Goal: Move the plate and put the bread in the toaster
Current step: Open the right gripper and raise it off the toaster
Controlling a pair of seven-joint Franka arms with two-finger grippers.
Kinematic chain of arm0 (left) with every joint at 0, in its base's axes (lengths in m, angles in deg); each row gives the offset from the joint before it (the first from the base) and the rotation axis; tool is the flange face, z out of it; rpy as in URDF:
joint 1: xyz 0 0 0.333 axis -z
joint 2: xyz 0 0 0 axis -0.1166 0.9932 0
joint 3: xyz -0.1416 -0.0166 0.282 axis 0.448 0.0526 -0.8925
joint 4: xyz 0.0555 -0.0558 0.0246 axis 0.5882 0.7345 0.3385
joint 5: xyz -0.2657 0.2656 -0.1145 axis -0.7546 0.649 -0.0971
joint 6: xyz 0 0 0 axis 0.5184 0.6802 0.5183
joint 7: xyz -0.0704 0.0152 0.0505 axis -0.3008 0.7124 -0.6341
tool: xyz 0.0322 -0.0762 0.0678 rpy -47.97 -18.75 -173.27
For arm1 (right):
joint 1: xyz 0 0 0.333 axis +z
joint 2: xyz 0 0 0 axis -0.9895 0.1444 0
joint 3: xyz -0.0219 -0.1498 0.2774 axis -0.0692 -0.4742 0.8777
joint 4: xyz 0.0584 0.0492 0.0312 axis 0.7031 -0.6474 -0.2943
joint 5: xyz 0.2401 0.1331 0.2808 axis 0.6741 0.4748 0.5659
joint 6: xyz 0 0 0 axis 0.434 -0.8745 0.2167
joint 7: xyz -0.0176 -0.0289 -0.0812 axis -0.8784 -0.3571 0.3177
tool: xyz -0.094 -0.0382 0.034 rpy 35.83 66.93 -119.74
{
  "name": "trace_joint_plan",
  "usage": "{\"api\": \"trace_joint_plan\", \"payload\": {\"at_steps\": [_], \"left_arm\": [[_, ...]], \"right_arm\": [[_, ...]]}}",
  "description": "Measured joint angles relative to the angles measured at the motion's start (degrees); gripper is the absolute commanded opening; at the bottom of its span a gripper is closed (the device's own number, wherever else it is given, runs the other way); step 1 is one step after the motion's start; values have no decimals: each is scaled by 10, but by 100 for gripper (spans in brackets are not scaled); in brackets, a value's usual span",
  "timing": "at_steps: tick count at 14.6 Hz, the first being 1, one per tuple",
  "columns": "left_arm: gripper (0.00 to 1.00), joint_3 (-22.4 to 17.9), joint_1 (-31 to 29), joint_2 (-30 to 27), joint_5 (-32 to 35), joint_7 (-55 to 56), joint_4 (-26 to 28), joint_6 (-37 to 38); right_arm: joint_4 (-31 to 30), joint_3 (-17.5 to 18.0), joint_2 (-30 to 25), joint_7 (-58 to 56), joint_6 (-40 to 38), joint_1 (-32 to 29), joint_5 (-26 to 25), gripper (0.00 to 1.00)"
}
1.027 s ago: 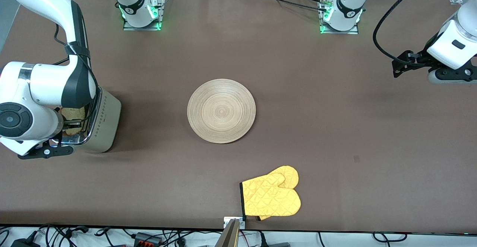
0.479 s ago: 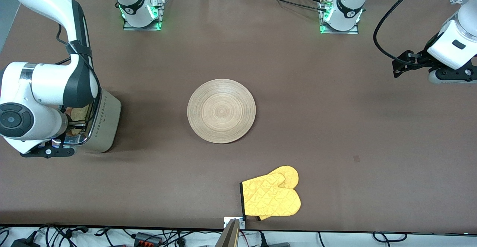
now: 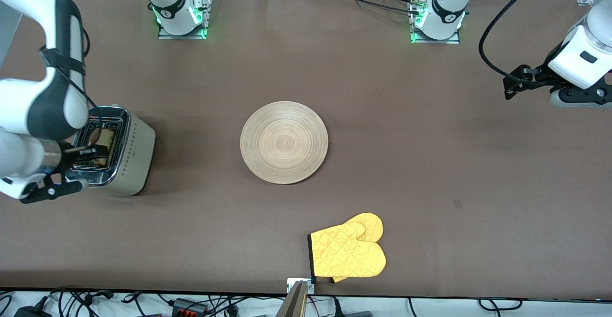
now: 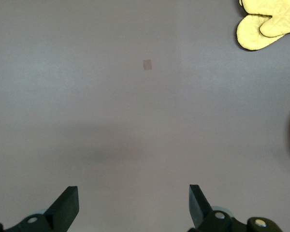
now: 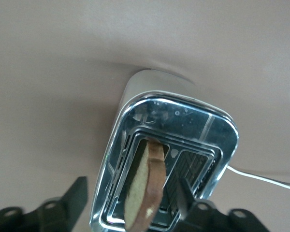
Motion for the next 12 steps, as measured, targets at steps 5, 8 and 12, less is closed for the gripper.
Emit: {"api": "trace_joint_plan", "payload": {"at_steps": [5,8,12], "left_arm": [[100,1,2,0,0,0,0,0],[100,2,3,0,0,0,0,0],[100,2,3,0,0,0,0,0]], "right_arm": [[16,3,-58,-1,-8,7,73,100],[17,8,-71,-2,-6,19,79,100],[25,5,-67,-2,-22,21,79,100]]}}
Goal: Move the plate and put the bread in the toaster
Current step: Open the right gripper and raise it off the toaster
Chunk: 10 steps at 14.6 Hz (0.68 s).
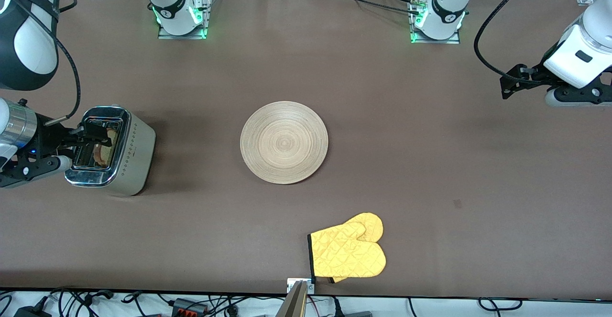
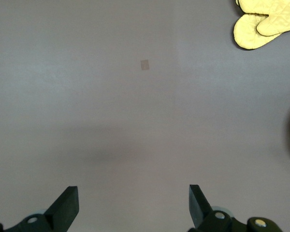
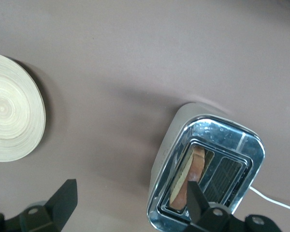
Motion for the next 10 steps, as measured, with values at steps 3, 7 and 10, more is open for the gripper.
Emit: {"api": "trace_joint_plan", "payload": {"at_steps": [3,7,10], "left_arm": [[100,0,0,0,0,0,0,0],[100,0,0,0,0,0,0,0],[100,0,0,0,0,0,0,0]], "right_arm": [[9,-2,0,1,-3,-8,0,100],[14,-2,0,5,0,-10,0,100],[20,-3,-5,48,-12,-11,0,100]]}}
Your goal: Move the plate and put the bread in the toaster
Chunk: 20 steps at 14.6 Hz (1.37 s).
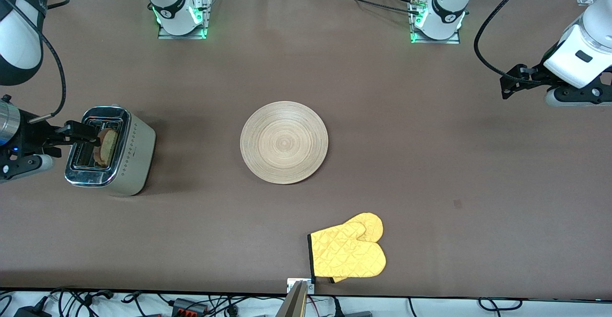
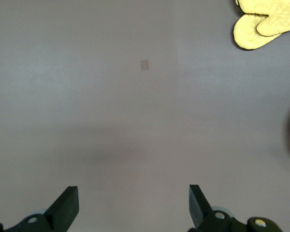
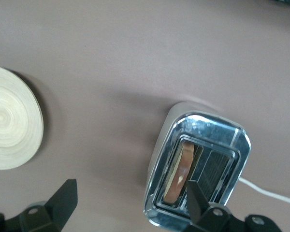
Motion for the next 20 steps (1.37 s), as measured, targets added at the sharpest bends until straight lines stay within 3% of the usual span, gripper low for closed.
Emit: {"api": "trace_joint_plan", "payload": {"at_steps": [4,6,9,12,15,20], "left_arm": [[100,0,0,0,0,0,0,0],[100,0,-1,0,0,0,0,0],[100,0,0,0,0,0,0,0],[100,1,0,0,0,0,0,0],[100,1,0,0,0,0,0,0],[100,0,0,0,0,0,0,0]], "right_arm": [[-3,2,-16,177,-35,2,2,100],[-29,4,-32,205,-30,5,3,100],[-142,3,-96,209,45,14,-3,100],[-240,5,-169,185,88,45,-70,100],[-266,5,-193,129,107,55,-94,100],[-263,3,-187,108,120,53,-95,100]]}}
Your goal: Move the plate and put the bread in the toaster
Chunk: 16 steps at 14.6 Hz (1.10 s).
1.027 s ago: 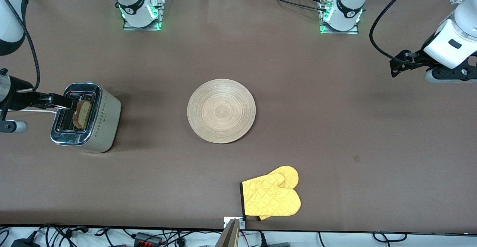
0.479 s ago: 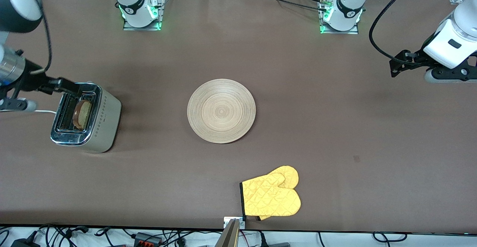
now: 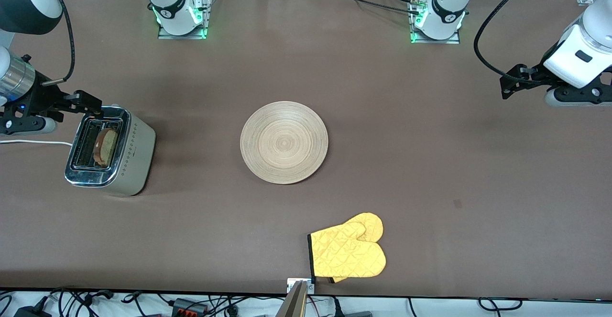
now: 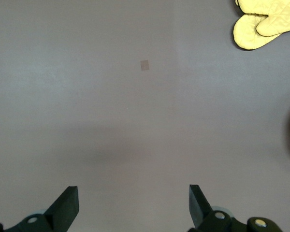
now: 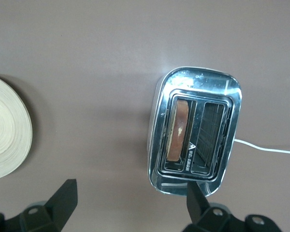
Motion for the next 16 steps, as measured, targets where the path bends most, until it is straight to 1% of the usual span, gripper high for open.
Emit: {"api": "trace_joint_plan", "payload": {"at_steps": [6,14,15,16], "left_arm": [[100,0,0,0,0,0,0,0],[100,0,0,0,0,0,0,0],[100,0,0,0,0,0,0,0],[100,0,0,0,0,0,0,0]], "right_arm": [[6,-2,11,-3,3,-8,0,100],[11,-2,11,-3,4,-13,0,100],[11,0,12,-3,4,-20,0,100],[11,15,12,-4,3,-39,0,100]]}}
